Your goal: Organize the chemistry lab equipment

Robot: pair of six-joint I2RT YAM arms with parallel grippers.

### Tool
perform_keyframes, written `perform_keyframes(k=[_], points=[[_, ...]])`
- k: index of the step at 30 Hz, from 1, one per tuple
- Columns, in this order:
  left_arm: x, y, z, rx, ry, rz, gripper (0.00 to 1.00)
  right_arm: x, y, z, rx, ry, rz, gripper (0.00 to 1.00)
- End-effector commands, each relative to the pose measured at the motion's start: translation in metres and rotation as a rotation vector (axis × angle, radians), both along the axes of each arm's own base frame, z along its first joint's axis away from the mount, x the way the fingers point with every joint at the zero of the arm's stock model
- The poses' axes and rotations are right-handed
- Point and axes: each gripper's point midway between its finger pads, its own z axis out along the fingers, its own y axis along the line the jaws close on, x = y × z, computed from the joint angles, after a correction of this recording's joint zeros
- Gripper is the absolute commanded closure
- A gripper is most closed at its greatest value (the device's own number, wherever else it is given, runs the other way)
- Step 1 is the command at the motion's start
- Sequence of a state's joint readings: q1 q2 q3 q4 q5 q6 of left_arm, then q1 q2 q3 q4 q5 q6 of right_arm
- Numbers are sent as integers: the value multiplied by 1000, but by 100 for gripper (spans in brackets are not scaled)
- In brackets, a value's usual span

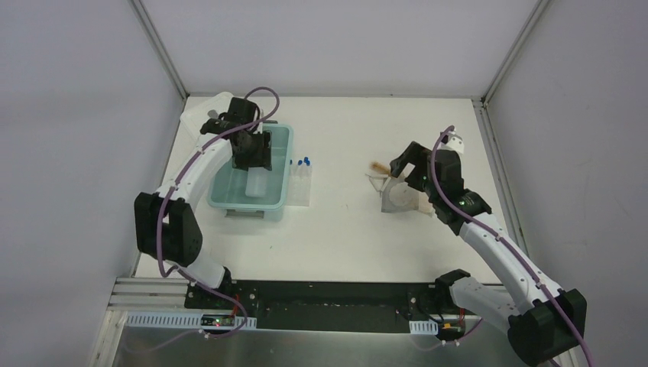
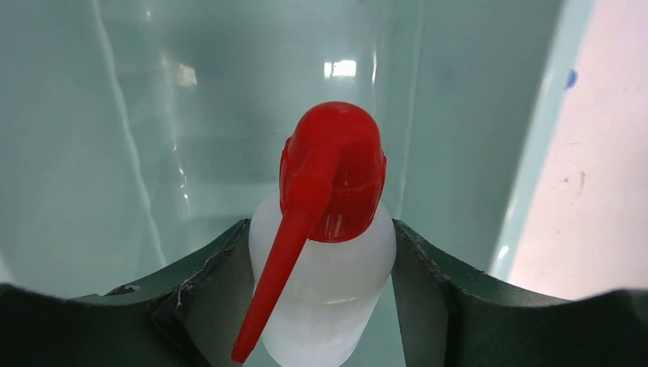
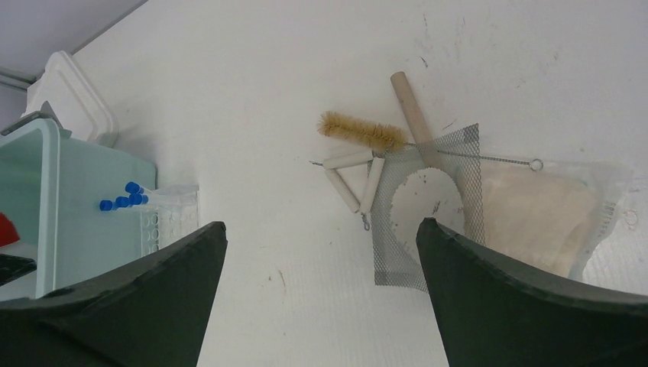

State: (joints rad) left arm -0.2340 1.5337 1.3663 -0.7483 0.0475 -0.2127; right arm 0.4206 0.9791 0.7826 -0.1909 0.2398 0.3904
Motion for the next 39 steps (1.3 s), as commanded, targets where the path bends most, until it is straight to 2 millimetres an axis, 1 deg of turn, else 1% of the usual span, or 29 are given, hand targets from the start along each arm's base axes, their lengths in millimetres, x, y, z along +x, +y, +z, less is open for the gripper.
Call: perform_keyframes(k=[1,5,9,13,18,23,28,31,35,37,39], points=[[2,-10,-25,-25,87,-60,71,3,-1,9,42,-25,-11,1],[3,-16,-47,-44,150,-76,70,3,-9,4,27,-25,-37,1],[8,-16,-58,-31,160,-85,67,4,-17,-3,37,-19,-56,1],[11,-17,-69,-29,182,-91,60,3,-20,-7,48,-13,-65,1],[15,-18,-82,-22,210,-89,50,2,-24,-8,44,-15,-77,1],[17,-17,-82,-17,209,-81,38,1,-31,-13,16,-11,-97,1],[17,-14,-82,-5,206,-65,30,-1,-37,-20,-7,-5,-115,1],[17,-12,-82,5,202,-58,27,-3,-42,-23,-25,-5,-131,1],[18,-8,-77,22,184,-47,25,-5,-48,-26,-50,4,-158,1],[20,-4,-69,40,156,-34,25,-6,-52,-28,-58,13,-172,2],[22,0,-59,56,123,-20,24,-7,-56,-31,-62,28,-184,5]])
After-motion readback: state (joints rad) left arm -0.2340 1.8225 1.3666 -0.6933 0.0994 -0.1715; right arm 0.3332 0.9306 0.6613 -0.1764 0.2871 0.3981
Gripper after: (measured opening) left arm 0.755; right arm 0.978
